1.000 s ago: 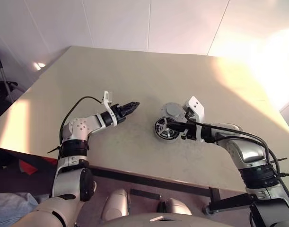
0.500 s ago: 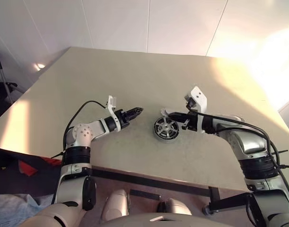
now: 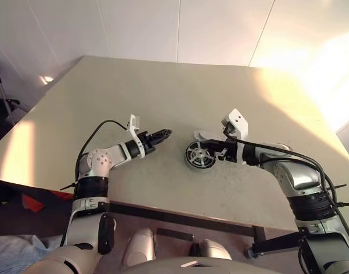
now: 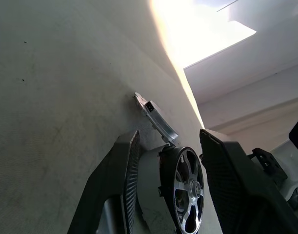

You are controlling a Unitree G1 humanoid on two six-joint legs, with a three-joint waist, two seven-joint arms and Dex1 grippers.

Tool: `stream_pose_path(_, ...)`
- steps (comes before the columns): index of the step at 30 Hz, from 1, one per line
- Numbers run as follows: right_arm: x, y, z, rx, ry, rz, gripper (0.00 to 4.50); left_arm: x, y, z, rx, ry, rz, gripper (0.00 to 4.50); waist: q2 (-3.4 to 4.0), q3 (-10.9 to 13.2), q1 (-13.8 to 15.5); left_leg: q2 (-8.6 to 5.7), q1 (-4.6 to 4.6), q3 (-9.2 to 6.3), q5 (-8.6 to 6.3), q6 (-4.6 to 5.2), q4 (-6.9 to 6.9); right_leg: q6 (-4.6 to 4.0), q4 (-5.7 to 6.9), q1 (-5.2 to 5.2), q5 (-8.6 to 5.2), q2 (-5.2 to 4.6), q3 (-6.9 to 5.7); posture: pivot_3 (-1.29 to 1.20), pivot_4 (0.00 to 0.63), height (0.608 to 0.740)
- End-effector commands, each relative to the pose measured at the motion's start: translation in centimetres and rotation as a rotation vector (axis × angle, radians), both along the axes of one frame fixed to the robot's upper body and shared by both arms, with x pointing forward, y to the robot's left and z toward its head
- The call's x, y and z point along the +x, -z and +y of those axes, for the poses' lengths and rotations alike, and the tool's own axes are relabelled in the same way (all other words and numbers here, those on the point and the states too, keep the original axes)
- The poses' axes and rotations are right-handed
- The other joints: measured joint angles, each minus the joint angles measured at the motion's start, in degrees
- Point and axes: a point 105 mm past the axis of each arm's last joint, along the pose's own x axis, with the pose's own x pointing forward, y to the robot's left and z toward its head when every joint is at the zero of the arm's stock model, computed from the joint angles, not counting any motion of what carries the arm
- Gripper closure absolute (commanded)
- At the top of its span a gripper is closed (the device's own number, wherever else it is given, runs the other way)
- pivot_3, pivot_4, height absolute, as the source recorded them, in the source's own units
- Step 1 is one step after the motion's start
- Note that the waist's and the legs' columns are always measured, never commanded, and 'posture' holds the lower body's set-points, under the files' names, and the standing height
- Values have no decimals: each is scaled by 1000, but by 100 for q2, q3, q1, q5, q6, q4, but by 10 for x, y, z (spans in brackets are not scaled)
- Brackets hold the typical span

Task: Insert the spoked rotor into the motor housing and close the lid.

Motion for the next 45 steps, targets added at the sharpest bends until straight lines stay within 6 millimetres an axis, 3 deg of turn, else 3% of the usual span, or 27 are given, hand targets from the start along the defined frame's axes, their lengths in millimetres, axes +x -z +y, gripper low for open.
stream_pose_path(1, -1, 10, 3, 4, 8, 27, 4500, 3, -12, -1, -6, 4, -44, 2434, 0, 0, -2, 0, 0, 0, 0, 0, 0, 0, 0, 0, 0, 0, 0, 0, 0, 740)
stream_pose_path(7, 2, 30, 0, 0, 48, 80, 4500, 3, -9, -1, 0, 6, -42, 2434, -1, -1, -11, 0, 12, 0, -1, 0, 0, 0, -1, 11, 0, 0, 0, 0, 0, 740)
stream_pose_path(10, 1, 30, 0, 7, 45, 80, 4500, 3, -9, -1, 1, 9, -43, 2434, -1, -2, -16, 0, 44, 0, 0, -1, 0, 13, -2, 39, -7, 0, 0, 0, 0, 740)
stream_pose_path(14, -1, 19, 2, 20, 26, 45, 4500, 4, -10, -3, 2, 13, -46, 2434, -2, -2, -23, 0, 50, 0, 3, -6, 0, 38, -1, 44, -20, -1, 0, 0, 0, 740)
stream_pose_path(20, 8, -25, -1, 95, 38, -59, 4500, 4, -9, -4, 0, 16, -47, 2434, -1, -1, -22, 0, 24, 0, 2, -5, -3, 2, -1, 23, 1, 0, 1, 0, 0, 740)
stream_pose_path(24, 35, -45, -30, 158, 211, -74, 4500, 3, -8, -5, -2, 17, -45, 2434, 0, -1, -23, -1, 2, 0, 3, -5, -2, -1, 0, 0, 2, 0, 1, 0, 0, 740)
stream_pose_path(29, 59, -36, -79, 95, 439, -51, 4500, 2, -6, -5, 0, 19, -44, 2434, -1, -1, 7, -2, 5, 1, 12, -20, -2, -1, 0, 4, 2, 0, 1, 0, 0, 740)
stream_pose_path(32, 46, -26, -90, -85, 350, -108, 4500, 2, -5, -4, 5, 19, -46, 2434, 1, 0, 26, -5, -9, 1, 12, -20, -2, -1, -2, -5, 2, -1, 1, 0, 0, 740)
stream_pose_path(36, 21, -26, -97, -181, 205, -149, 4500, 2, -4, -2, 9, 18, -47, 2434, 1, 0, 20, -4, -29, 1, 6, 0, -1, 8, -2, -19, -3, -1, 1, 0, 0, 740)
stream_pose_path(41, 15, -26, -93, -214, 137, -185, 4500, 2, -1, -5, 19, 25, -45, 2434, 2, -1, -64, -3, -15, 1, 6, 25, 1, 7, 0, -13, -3, -1, 2, 0, 0, 740)
stream_pose_path(45, 23, -13, -85, -273, 127, -212, 4500, 2, -3, -7, 25, 30, -52, 2434, 1, 0, -112, -3, 15, 1, -2, 7, 2, 9, -1, 15, -4, -1, 2, 0, 0, 740)
